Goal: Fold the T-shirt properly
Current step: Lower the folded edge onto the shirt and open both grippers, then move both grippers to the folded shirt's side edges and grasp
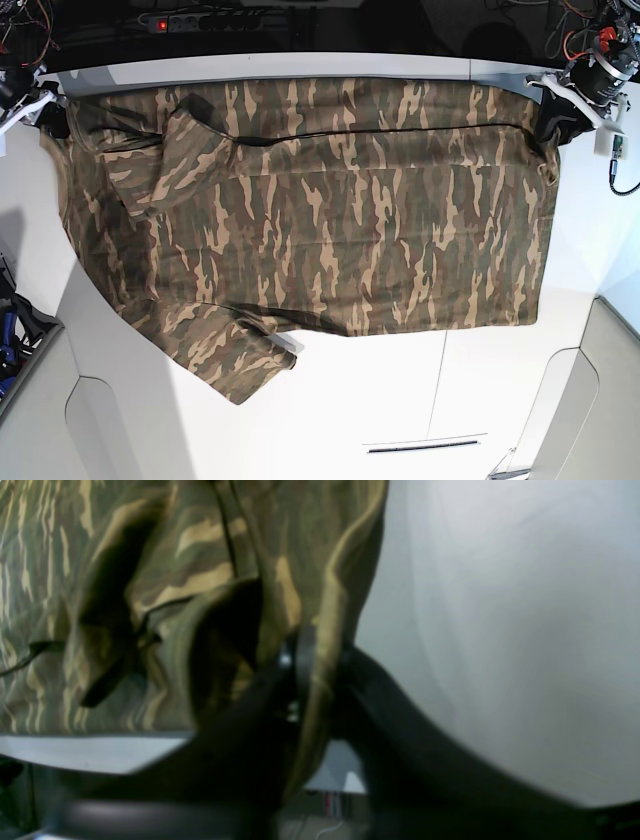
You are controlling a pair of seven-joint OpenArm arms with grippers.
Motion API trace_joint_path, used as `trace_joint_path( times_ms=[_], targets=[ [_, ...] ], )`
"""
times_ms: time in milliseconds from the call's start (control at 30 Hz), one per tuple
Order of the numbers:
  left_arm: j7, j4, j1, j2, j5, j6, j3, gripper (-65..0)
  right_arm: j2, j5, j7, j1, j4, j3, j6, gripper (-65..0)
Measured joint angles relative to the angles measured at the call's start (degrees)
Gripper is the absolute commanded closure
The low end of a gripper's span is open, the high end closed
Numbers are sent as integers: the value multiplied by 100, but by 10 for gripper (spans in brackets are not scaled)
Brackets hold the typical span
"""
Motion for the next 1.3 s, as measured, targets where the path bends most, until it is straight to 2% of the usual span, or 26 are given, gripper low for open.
trace_joint_path(
  times_ms=[33, 67, 200, 400, 567, 700, 867, 967, 1167, 1300],
  targets=[
    [0, 0, -2, 0, 0, 0, 0, -274, 0, 15, 33, 0, 0, 2, -2, -262],
    [0, 0, -4, 0, -11, -2, -7, -273, 0, 17, 52, 0, 0, 20, 0, -287],
    [-94, 0, -11, 2, -17, -22, -372, -273, -4, 13, 55, 96, 0, 339, 11, -289],
    [-85, 0, -326, 0, -503, -33, -1154, -274, 28, 22, 256, 592, 0, 1185, -4, -289],
    [-85, 0, -850, -7, -514, -37, -1213, -274, 173, -155, 632, 1104, 0, 1226, -4, -289],
    [-85, 0, -1091, -31, -507, -39, -1115, -274, 173, -424, 699, 1766, -2, 1169, 4, -289],
    [-136, -168, -1414, -186, -223, -20, -601, -274, 186, -916, 822, 2420, -92, 654, -42, -289],
    [-315, -468, -1676, -352, 149, 247, -109, -274, 188, -1338, 1115, 2785, -417, 83, -22, -289],
    [-601, -1528, -2376, -651, 752, 645, 719, -274, 195, -2098, 1805, 3436, -1908, -920, -146, -289],
    [-804, -2483, -3121, -975, 966, 721, 1095, -293, 190, -2319, 2522, 4002, -3018, -1453, -107, -289]
  ],
)
